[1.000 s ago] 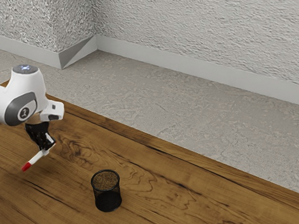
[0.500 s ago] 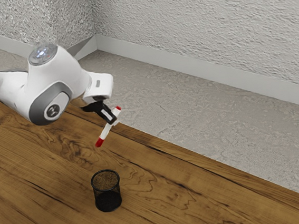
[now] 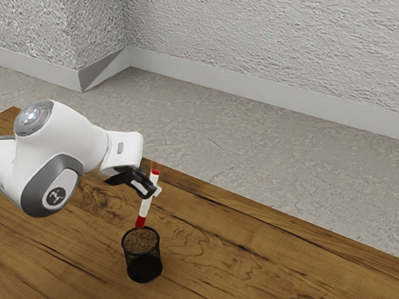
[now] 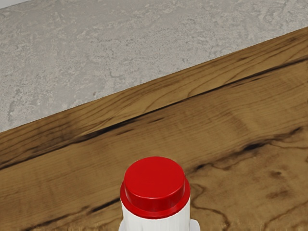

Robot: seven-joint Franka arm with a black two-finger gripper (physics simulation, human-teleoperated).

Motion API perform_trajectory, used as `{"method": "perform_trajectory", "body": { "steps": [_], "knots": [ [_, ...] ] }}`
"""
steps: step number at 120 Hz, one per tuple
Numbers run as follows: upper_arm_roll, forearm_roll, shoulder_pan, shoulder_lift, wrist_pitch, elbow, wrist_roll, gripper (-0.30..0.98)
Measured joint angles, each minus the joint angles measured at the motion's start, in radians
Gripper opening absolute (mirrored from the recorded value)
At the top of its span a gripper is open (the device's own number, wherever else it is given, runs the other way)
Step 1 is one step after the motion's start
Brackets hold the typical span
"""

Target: Put the marker into the pen holder.

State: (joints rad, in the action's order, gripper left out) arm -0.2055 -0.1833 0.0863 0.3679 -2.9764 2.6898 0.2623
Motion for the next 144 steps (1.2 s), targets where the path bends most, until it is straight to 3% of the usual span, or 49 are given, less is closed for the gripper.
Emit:
{"method": "perform_trajectory", "body": {
  "steps": [68, 88, 106, 120, 144],
  "knots": [
    [-0.046, -0.059, -0.001, -0.075, -0.098, 0.086, 0.027, -0.01],
    [-0.049, -0.06, 0.0, -0.084, -0.104, 0.089, 0.027, 0.33],
    [-0.048, -0.062, -0.002, -0.085, -0.087, 0.071, 0.027, 0.51],
    [0.01, -0.054, -0.003, -0.127, 0.17, -0.17, 0.024, 0.59],
    [0.153, 0.1, 0.013, -0.374, 0.835, -0.909, -0.043, 0.65]
  ]
}}
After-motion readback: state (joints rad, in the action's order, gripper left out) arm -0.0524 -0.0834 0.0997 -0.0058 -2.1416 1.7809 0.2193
